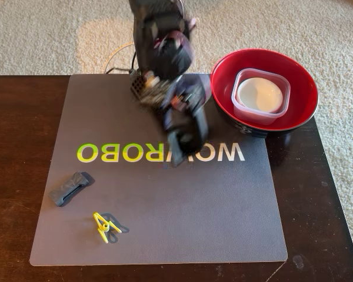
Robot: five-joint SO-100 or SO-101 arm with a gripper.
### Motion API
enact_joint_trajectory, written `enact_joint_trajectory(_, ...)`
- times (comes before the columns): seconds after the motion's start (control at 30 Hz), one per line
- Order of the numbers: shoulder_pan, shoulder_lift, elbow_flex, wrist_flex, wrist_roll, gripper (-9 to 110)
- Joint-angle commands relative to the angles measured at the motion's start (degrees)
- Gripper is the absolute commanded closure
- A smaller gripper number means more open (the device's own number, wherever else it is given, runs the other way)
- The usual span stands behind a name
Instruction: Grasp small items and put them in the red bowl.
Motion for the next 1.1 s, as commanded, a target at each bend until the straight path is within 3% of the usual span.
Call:
enact_joint_trajectory(0.0, -14.06, 2.46, -4.39, 8.09, -5.71, 101)
enact_joint_trajectory(0.2, -39.37, 5.80, -8.96, 11.07, -21.88, 101)
enact_joint_trajectory(0.37, -51.24, -2.90, -11.16, 9.93, -27.69, 101)
enact_joint_trajectory(0.43, -51.68, -6.77, -9.40, 8.00, -28.30, 99)
enact_joint_trajectory(0.57, -50.01, -10.37, -6.33, 6.86, -26.63, 74)
enact_joint_trajectory(0.73, -48.43, -7.82, -5.54, 7.29, -25.75, 59)
enact_joint_trajectory(0.93, -47.72, -4.83, -2.99, 8.26, -24.96, 54)
enact_joint_trajectory(1.07, -34.19, 1.67, -3.52, 8.44, -24.35, 54)
